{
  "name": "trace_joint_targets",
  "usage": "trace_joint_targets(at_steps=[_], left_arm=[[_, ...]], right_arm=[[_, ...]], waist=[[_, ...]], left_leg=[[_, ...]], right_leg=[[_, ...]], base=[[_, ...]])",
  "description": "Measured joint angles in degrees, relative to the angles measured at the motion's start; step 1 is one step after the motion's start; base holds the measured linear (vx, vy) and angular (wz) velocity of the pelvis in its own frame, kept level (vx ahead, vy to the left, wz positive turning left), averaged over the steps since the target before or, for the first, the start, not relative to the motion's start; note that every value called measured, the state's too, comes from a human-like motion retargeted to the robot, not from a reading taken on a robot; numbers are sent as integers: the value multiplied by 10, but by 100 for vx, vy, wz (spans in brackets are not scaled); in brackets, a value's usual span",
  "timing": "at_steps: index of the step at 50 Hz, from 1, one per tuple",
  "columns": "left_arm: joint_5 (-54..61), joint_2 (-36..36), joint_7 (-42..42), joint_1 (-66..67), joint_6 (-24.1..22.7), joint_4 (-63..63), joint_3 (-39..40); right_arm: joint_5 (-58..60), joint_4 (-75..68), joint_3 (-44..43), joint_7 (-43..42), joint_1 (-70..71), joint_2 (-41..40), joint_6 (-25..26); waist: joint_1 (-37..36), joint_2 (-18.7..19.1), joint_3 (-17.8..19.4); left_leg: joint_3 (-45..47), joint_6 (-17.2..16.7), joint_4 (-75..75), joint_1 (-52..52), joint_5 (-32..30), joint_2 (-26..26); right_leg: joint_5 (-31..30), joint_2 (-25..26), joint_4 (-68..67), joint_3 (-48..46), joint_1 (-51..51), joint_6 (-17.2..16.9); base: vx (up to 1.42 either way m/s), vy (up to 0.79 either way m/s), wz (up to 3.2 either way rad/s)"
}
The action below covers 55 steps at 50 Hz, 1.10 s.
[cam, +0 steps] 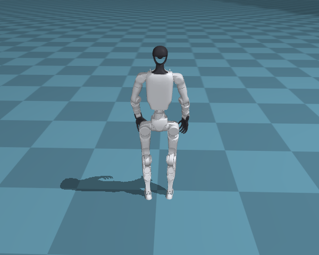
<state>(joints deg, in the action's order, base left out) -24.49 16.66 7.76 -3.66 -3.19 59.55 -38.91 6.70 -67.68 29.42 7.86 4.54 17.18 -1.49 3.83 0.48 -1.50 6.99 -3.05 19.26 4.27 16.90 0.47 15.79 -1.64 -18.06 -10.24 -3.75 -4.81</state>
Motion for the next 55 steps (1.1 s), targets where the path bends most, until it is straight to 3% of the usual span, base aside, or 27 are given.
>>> trace_joint_targets(at_steps=[39,47,55], left_arm=[[-18,5,2,-1,-3,-10,-47],[-15,8,3,3,1,-21,-56],[-19,12,16,9,4,-32,-67]], right_arm=[[-69,13,42,11,2,3,8],[-148,85,56,36,43,-26,17],[-311,232,71,77,79,-15,27]], waist=[[-8,7,-9],[-14,10,-10],[-9,11,-11]], left_leg=[[7,0,7,9,8,-4],[10,-2,13,11,12,-1],[17,-5,12,11,11,4]], right_leg=[[12,-6,-10,1,-12,-2],[10,-4,0,1,-8,-2],[-4,2,18,6,-3,-9]], base=[[0,0,0],[0,0,0],[0,0,0]])
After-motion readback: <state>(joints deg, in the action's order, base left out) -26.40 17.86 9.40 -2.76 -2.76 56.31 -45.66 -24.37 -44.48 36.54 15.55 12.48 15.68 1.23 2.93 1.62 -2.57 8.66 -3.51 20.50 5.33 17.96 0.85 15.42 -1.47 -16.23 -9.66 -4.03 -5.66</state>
